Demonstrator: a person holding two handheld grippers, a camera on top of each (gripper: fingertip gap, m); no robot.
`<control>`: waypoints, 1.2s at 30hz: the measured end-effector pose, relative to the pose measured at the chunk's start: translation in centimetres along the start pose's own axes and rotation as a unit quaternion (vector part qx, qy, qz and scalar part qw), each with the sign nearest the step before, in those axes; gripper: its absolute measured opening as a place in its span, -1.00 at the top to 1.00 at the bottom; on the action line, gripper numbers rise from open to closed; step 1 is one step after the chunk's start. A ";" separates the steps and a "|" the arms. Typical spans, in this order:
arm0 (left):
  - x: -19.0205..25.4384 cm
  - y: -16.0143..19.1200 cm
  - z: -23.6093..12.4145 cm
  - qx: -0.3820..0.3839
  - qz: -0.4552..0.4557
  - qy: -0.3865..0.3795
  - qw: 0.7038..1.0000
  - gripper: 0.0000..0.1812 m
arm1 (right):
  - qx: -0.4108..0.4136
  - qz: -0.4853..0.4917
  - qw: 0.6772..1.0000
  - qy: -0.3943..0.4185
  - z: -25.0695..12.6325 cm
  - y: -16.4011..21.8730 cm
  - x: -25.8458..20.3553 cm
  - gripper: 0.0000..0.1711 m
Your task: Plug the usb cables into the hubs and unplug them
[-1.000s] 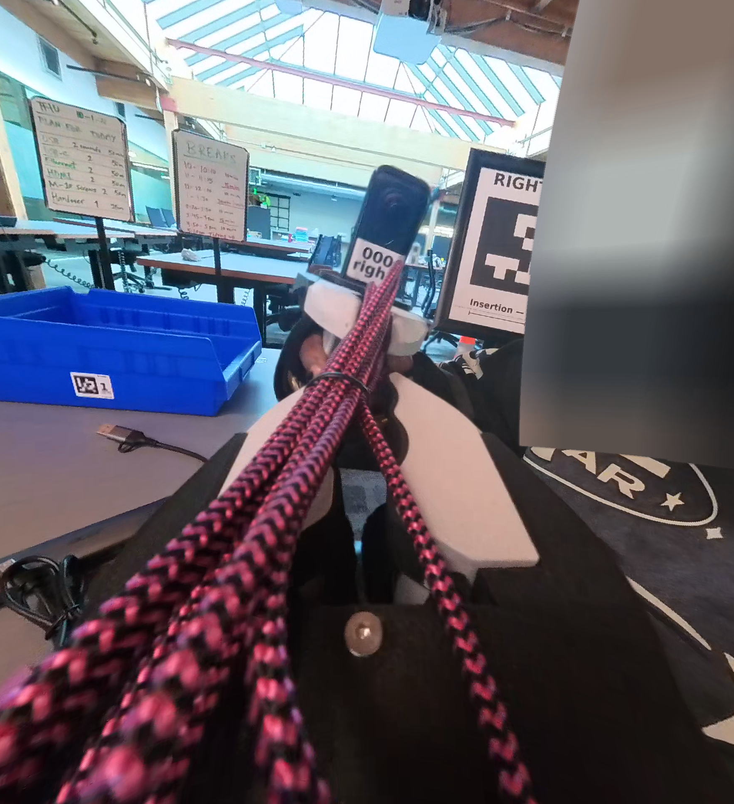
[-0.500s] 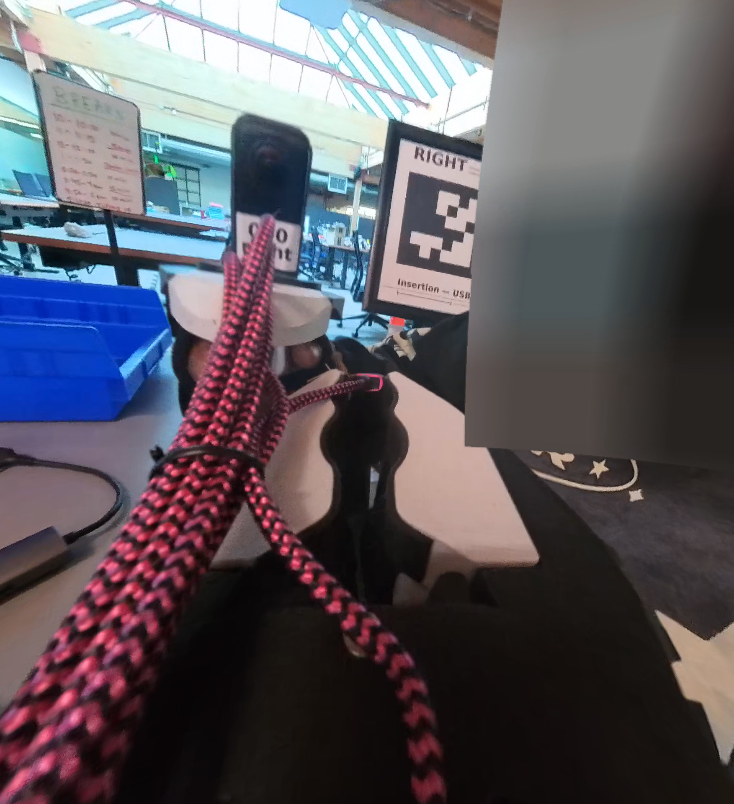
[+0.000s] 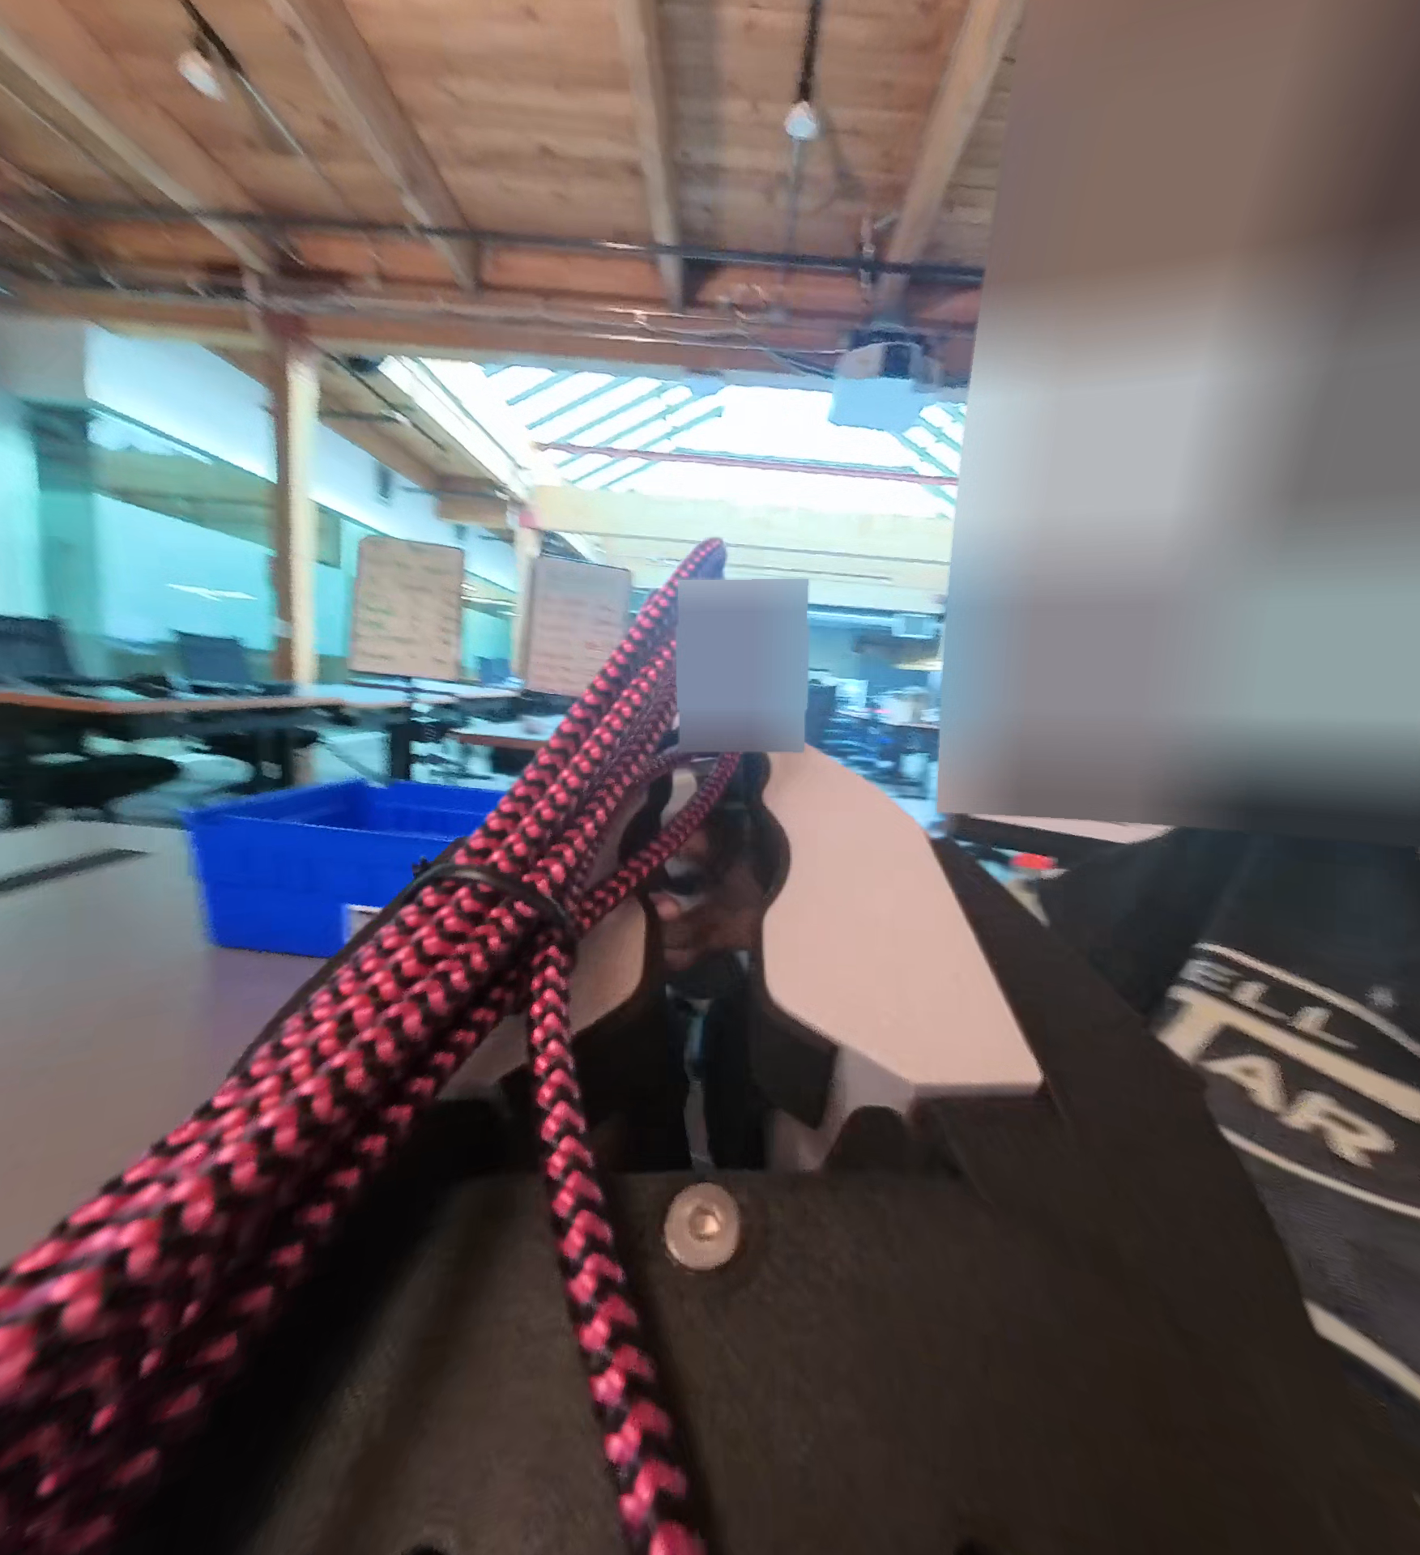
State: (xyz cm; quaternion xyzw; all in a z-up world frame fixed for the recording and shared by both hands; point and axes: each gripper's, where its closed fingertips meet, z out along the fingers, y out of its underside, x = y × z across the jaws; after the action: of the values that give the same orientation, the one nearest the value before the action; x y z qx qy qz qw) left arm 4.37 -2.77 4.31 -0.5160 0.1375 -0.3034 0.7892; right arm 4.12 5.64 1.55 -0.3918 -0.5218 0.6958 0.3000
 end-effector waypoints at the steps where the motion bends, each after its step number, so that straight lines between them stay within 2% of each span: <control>1: -0.6 -0.4 -0.2 0.003 0.028 -0.025 0.999 0.84 | -0.063 -0.017 0.997 0.039 -0.3 1.4 1.6 0.71; 3: -1.5 -1.0 -0.7 0.005 0.085 -0.068 0.994 0.83 | -0.227 -0.061 0.966 0.104 -1.6 5.3 4.6 0.40; 5: -1.7 -1.5 -0.8 0.006 0.116 -0.087 0.989 0.84 | -0.361 -0.103 0.913 0.157 -3.5 9.1 7.3 0.18; 7: -1.9 -1.5 -0.8 0.003 0.132 -0.100 0.986 0.84 | -0.403 -0.122 0.888 0.187 -4.0 11.2 8.9 0.16; 11: -2.3 -0.8 -0.9 -0.011 0.148 -0.116 0.982 0.83 | -0.449 -0.087 0.868 0.191 -3.9 14.9 9.9 0.20; 13: -2.3 -0.6 -0.9 -0.012 0.148 -0.118 0.982 0.83 | -0.449 -0.087 0.867 0.196 -3.7 15.7 10.5 0.28; 15: -2.3 -0.7 -0.9 -0.011 0.152 -0.125 0.980 0.83 | -0.435 -0.067 0.877 0.193 -3.3 15.9 10.6 0.57; 16: -2.3 -0.7 -1.0 -0.009 0.155 -0.129 0.979 0.83 | -0.427 -0.065 0.880 0.197 -3.2 15.8 10.9 0.60; 18: -2.2 -0.7 -1.0 -0.006 0.165 -0.135 0.977 0.83 | -0.413 -0.041 0.890 0.192 -3.0 15.7 10.9 0.62; 20: -1.9 -0.7 -0.9 -0.005 0.176 -0.138 0.975 0.83 | -0.344 0.050 0.923 0.166 -2.1 14.5 10.2 0.63; 22: -1.7 -0.7 -0.8 0.000 0.179 -0.137 0.974 0.84 | -0.275 0.142 0.942 0.129 -1.4 12.8 9.4 0.63; 24: -1.6 -0.6 -0.8 0.001 0.177 -0.135 0.975 0.83 | -0.226 0.191 0.949 0.109 -1.1 11.4 9.0 0.64; 27: -1.8 -0.5 -0.8 0.001 0.170 -0.138 0.976 0.83 | -0.196 0.233 0.948 0.089 -1.0 10.7 8.6 0.64; 31: -2.1 -0.6 -1.0 0.008 0.144 -0.141 0.979 0.83 | -0.222 0.207 0.946 0.113 -1.3 11.6 9.1 0.64; 36: -2.4 -0.9 -1.2 0.025 0.090 -0.137 0.986 0.84 | -0.319 0.055 0.928 0.187 -2.2 13.6 10.5 0.64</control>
State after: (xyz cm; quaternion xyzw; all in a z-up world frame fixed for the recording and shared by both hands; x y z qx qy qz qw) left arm 1.56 -2.35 4.34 -0.5183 0.0667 -0.1607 0.8373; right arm 0.50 11.67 -14.30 -0.6177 -0.6283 0.4223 0.2128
